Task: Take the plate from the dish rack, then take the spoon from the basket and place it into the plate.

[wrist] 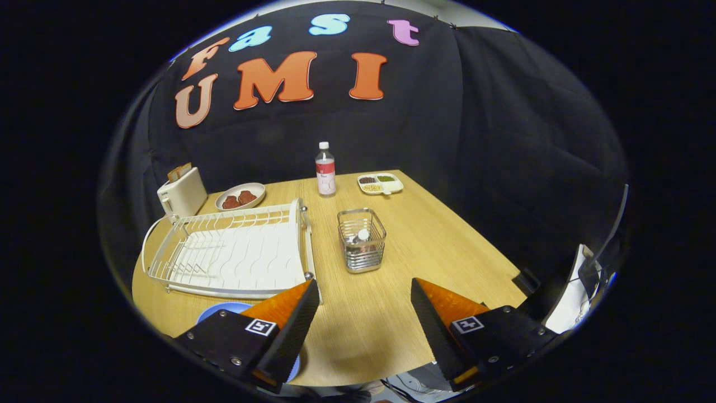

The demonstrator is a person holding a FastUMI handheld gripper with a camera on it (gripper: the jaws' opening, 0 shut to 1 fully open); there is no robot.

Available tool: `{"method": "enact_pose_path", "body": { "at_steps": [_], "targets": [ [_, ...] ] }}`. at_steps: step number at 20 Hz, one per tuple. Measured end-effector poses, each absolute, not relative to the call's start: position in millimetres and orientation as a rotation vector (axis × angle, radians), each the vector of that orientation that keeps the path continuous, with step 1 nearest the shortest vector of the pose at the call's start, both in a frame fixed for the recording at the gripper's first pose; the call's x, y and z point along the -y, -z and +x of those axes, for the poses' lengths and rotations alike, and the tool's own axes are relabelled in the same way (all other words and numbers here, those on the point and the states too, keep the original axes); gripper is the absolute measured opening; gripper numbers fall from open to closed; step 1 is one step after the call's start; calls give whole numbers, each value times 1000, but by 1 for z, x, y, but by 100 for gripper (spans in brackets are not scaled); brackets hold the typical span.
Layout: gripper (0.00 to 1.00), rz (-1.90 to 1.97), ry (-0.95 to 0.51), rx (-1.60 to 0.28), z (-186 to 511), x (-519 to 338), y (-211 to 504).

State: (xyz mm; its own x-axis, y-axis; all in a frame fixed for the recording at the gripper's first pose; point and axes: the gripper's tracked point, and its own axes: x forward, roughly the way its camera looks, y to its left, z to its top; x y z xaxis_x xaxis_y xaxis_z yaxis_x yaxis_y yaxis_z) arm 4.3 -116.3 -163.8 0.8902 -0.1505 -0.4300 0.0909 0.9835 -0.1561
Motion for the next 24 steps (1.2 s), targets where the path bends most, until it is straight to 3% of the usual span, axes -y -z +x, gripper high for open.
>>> {"method": "enact_pose_path", "body": {
  "at_steps": [8,10,18,21,24],
  "targets": [
    [98,-240,-12,-370,70,115,160],
    [94,-224,-38,-378,84,113,169],
    [45,-219,-98,-431,118,118,208],
    [19,-206,-110,-438,121,118,211],
    [11,-206,-119,-437,120,120,205]
  ]
}}
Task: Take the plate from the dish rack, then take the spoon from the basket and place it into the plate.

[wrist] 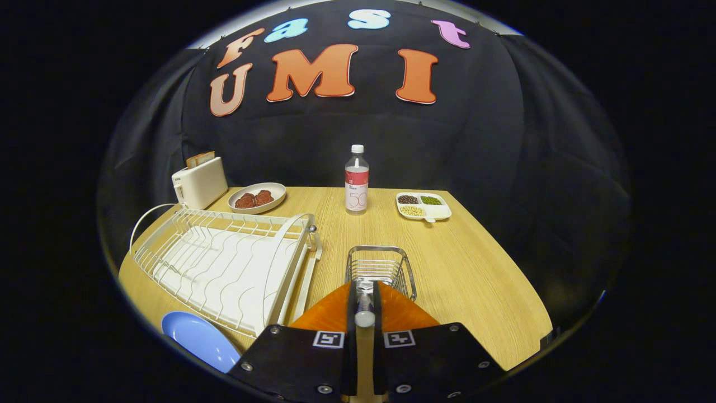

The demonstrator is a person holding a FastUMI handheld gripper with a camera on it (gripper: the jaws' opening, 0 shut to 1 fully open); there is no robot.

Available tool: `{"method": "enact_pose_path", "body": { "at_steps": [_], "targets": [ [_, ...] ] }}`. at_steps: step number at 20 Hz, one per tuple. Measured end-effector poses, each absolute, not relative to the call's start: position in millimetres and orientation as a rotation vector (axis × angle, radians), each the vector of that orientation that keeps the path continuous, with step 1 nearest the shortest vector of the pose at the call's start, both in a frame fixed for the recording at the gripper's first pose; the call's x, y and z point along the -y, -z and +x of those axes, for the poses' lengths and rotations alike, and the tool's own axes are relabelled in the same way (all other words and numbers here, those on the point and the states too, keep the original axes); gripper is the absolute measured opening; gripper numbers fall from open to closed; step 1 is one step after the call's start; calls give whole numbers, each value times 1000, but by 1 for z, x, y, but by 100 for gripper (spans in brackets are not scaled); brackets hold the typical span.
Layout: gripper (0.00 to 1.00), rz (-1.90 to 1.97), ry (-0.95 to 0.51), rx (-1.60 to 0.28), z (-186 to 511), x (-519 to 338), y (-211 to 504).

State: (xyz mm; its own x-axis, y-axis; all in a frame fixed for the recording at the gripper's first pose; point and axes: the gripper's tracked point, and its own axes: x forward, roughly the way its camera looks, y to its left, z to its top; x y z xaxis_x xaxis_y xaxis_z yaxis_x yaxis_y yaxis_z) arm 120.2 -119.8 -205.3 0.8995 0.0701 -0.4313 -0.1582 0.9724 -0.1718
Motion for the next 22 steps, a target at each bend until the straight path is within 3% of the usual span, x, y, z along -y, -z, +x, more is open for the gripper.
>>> {"method": "enact_pose_path", "body": {
  "at_steps": [3,15,22],
  "targets": [
    [7,-200,-104,-405,114,123,186],
    [7,-227,-49,-288,51,91,107],
    [7,-263,-93,-256,-3,39,86]
  ]
}}
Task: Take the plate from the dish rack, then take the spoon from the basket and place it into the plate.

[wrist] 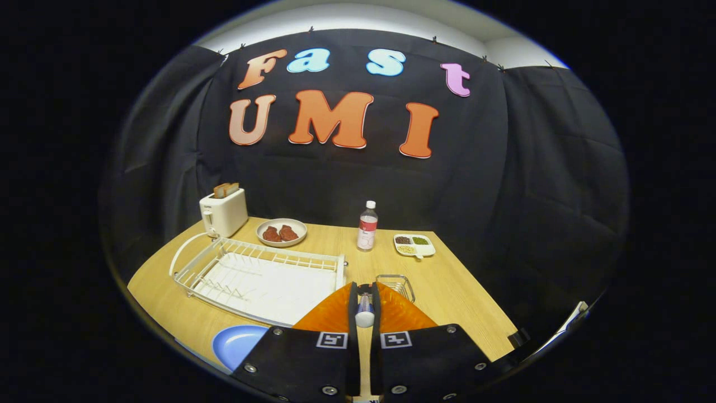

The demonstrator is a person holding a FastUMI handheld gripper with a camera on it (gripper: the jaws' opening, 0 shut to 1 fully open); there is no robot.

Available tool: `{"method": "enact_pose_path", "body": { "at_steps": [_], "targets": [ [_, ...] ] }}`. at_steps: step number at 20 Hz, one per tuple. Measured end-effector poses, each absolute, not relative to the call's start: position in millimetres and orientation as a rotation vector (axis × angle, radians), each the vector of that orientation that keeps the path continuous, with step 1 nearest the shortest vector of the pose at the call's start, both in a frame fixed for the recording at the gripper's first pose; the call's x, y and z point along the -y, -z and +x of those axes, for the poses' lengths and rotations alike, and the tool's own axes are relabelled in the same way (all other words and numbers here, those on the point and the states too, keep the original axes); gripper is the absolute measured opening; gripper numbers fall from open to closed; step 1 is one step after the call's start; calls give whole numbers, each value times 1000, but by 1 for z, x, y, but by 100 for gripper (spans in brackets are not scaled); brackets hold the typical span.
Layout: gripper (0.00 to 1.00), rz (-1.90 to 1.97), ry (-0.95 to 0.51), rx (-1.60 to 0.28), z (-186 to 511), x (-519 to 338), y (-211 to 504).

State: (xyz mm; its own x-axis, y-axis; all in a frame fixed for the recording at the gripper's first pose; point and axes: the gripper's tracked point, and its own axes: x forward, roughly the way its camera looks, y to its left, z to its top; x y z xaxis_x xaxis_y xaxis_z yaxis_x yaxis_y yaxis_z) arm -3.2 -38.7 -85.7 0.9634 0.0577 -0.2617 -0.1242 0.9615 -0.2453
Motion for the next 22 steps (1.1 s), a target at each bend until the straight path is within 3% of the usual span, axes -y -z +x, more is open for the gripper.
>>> {"method": "enact_pose_path", "body": {
  "at_steps": [9,22],
  "targets": [
    [7,-239,-203,-288,-62,-31,101],
    [7,-271,-395,-455,-85,-92,200]
  ]
}}
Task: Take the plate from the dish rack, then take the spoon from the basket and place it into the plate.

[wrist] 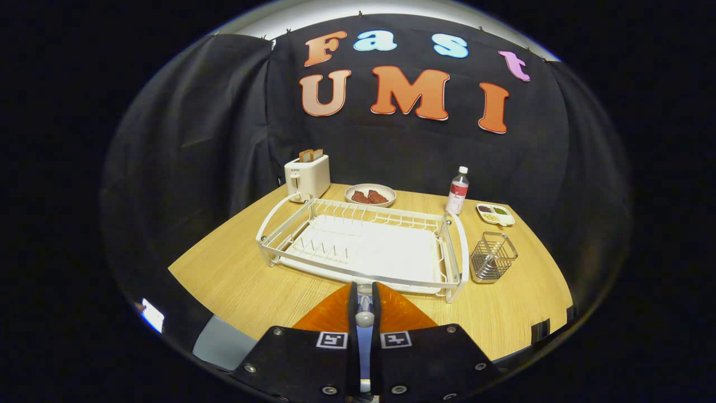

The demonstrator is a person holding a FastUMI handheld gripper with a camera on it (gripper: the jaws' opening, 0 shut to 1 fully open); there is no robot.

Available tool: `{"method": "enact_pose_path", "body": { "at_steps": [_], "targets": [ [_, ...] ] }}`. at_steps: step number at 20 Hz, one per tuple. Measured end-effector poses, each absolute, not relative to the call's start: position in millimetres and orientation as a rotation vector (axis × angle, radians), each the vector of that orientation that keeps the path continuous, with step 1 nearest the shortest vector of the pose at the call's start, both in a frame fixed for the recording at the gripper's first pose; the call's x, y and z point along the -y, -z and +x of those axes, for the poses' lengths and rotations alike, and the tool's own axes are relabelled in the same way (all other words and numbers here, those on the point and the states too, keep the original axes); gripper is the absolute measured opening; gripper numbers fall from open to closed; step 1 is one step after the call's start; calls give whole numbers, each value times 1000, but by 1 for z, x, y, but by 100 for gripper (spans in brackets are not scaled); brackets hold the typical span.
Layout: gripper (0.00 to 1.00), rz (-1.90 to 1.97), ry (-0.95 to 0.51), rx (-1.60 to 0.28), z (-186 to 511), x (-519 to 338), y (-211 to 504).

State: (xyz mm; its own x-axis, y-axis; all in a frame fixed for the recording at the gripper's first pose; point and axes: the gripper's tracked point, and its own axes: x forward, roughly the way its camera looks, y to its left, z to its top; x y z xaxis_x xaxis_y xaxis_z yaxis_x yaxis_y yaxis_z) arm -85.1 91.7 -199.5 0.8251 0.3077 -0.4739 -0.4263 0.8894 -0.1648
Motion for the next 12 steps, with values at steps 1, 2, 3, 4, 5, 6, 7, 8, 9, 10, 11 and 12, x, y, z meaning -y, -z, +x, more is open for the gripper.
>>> {"method": "enact_pose_path", "body": {
  "at_steps": [1,2,3,4,5,6,7,8,9,10,11,12],
  "targets": [
    [7,-288,-406,-470,-86,-93,209],
    [7,-306,-415,-483,-87,-94,216],
    [7,-315,-420,-485,-86,-95,219],
    [7,-318,-426,-489,-85,-97,223],
    [7,-318,-430,-496,-85,-99,226],
    [7,-319,-426,-499,-84,-97,229],
    [7,-326,-423,-507,-83,-96,232],
    [7,-333,-423,-515,-83,-95,235],
    [9,-336,-422,-512,-81,-94,235],
    [10,-341,-420,-517,-80,-94,237],
    [13,-347,-409,-521,-78,-90,237],
    [14,-349,-401,-531,-76,-88,239]
  ]
}}
